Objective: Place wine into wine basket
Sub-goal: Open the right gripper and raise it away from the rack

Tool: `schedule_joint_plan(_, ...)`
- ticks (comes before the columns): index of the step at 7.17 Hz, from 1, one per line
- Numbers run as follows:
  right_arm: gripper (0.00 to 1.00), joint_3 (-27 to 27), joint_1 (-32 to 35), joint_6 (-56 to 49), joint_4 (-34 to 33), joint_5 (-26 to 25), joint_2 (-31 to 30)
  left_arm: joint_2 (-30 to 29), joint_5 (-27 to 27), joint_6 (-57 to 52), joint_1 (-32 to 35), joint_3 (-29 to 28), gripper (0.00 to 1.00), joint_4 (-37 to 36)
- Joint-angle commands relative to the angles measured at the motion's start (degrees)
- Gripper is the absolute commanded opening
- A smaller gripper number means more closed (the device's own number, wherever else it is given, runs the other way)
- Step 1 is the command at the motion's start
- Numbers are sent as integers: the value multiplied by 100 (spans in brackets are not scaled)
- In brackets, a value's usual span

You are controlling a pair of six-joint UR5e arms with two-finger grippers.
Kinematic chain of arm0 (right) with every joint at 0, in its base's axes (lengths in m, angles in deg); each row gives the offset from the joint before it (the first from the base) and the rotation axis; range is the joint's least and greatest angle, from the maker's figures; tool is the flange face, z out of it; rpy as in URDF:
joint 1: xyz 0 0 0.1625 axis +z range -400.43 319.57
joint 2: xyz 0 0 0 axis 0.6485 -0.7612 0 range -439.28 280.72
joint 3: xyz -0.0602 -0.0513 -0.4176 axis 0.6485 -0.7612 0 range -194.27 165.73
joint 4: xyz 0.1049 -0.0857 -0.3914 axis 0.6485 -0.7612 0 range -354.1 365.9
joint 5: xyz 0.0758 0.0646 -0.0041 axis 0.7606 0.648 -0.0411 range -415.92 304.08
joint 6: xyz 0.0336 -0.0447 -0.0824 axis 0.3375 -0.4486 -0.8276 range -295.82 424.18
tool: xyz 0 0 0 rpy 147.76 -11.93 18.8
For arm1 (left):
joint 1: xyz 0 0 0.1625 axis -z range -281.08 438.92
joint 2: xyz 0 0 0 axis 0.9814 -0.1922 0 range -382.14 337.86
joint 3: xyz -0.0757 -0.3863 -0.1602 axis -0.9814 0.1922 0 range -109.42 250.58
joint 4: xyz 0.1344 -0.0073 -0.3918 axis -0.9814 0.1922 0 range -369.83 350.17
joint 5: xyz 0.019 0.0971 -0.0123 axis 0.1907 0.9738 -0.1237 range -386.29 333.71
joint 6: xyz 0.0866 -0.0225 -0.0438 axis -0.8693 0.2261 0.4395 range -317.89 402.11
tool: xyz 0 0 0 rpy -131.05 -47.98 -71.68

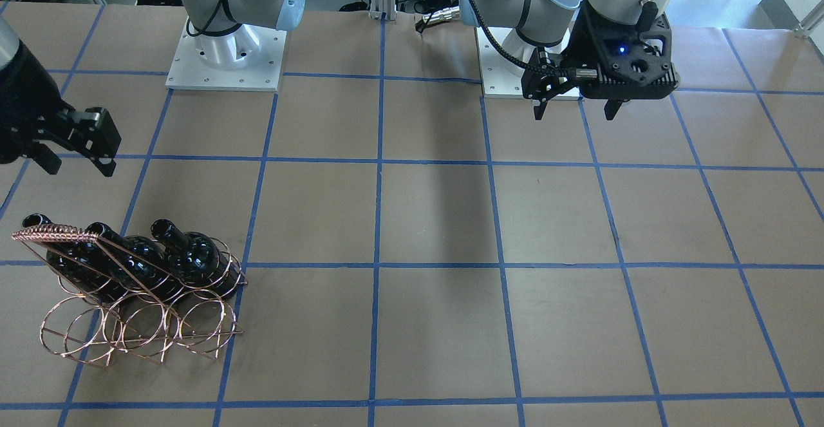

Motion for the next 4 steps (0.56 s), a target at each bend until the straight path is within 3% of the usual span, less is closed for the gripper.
schedule_joint_plan(1,100,19,12,68,498,-18,-552,-4,-9,0,-5,0,100,-5)
schedule_joint_plan(4,100,37,335,137,490,-18,-571,-4,-9,0,-22,0,100,-31)
